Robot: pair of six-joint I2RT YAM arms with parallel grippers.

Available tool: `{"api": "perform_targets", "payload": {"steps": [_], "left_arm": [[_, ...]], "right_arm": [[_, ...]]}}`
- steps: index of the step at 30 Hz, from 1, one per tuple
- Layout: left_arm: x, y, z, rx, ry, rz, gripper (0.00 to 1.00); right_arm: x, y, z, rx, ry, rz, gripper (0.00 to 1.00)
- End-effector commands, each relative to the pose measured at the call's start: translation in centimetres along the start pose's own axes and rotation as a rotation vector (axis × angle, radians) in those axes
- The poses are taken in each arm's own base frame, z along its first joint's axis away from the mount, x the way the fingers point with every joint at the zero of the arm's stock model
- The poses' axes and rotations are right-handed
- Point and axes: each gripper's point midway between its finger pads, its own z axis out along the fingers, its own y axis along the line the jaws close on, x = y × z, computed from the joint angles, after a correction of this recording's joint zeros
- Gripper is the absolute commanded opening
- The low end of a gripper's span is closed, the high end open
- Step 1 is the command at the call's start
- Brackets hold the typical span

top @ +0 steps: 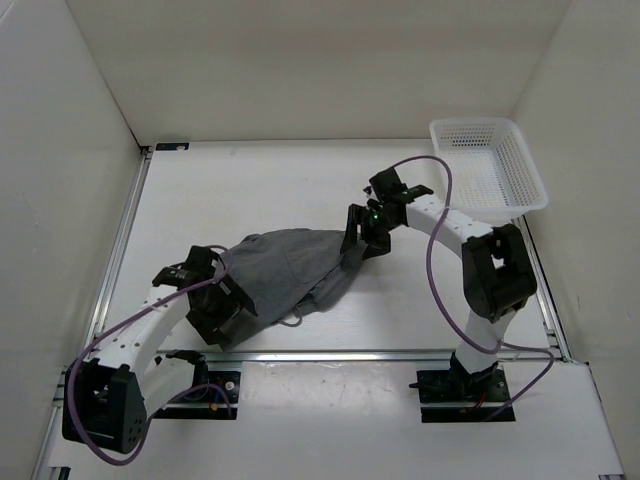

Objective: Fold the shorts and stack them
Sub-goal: Flatten the shorts out

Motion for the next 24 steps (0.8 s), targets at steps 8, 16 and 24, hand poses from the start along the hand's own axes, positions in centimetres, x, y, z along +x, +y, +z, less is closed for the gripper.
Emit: {"api": "perform_targets", "payload": {"steps": [8, 16, 24], "left_arm": [[-0.5, 1.7, 2.4, -0.087, -0.056, -0.07, 0.68], [-1.0, 1.7, 3.0, -0.14, -0.047, -0.057, 0.1], [-3.1, -0.2, 0.5, -0.12, -0.145, -0.028, 0.1]], "right_arm": [[-2.2, -2.3, 1.2, 0.176, -0.064, 0.013, 0.79], [-3.8, -2.7, 2.4, 0.158, -0.048, 0.044, 0.84], [-5.5, -0.8, 4.1, 0.12, -0.035, 0.032, 0.16]]}}
